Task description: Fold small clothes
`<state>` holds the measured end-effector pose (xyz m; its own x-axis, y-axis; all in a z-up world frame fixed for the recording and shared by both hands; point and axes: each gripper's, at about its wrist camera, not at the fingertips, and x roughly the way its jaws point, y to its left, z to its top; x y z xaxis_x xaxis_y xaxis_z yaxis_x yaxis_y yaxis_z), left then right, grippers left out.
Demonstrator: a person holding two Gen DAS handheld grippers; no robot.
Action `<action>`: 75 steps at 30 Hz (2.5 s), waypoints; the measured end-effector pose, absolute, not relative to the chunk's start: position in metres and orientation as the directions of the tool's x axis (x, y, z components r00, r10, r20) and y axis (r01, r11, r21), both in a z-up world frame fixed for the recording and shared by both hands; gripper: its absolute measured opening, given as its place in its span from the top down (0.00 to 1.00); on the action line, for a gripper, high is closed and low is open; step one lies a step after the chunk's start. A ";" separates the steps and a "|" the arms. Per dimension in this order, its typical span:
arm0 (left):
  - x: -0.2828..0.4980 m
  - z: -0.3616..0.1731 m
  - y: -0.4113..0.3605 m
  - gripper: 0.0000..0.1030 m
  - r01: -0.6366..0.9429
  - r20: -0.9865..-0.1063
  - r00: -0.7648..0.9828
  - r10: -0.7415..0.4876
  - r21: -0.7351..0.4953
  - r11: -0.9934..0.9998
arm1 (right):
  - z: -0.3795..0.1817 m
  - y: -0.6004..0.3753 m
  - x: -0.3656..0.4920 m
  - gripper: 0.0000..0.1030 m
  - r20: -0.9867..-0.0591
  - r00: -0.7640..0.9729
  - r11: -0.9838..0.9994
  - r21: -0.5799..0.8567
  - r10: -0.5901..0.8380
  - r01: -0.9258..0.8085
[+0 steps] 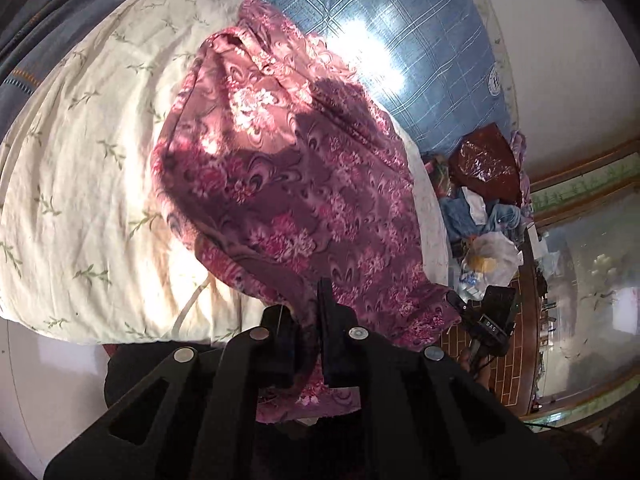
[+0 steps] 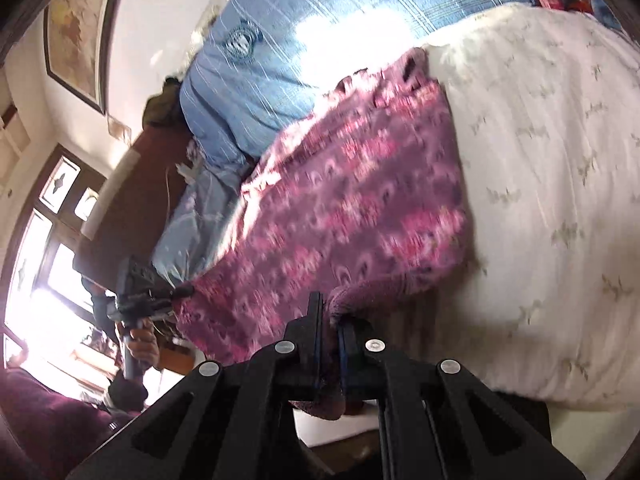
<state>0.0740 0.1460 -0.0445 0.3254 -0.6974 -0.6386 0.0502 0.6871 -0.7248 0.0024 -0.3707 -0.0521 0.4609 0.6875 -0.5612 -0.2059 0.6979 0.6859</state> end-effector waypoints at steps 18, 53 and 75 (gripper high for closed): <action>0.234 -0.031 0.179 0.94 -0.082 -0.556 0.516 -0.652 -0.789 0.609 | -0.015 -0.395 0.158 0.94 -0.426 0.655 0.651 0.747 0.624 -0.135; 0.344 -0.074 0.139 0.63 -0.060 -0.595 0.441 -0.672 -0.767 0.639 | -0.091 -0.385 0.309 0.56 -0.578 0.526 0.629 0.771 0.624 0.102; 0.400 -0.070 0.169 0.56 -0.160 -0.711 0.446 -0.544 -0.661 0.733 | -0.089 -0.421 0.351 0.55 -0.623 0.619 0.664 0.718 0.477 0.211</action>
<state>0.3997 0.1687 -0.0703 0.4464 -0.5435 -0.7109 -0.1605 0.7329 -0.6611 0.3511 -0.4211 -0.0886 0.6193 0.4775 -0.6233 0.2108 0.6636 0.7178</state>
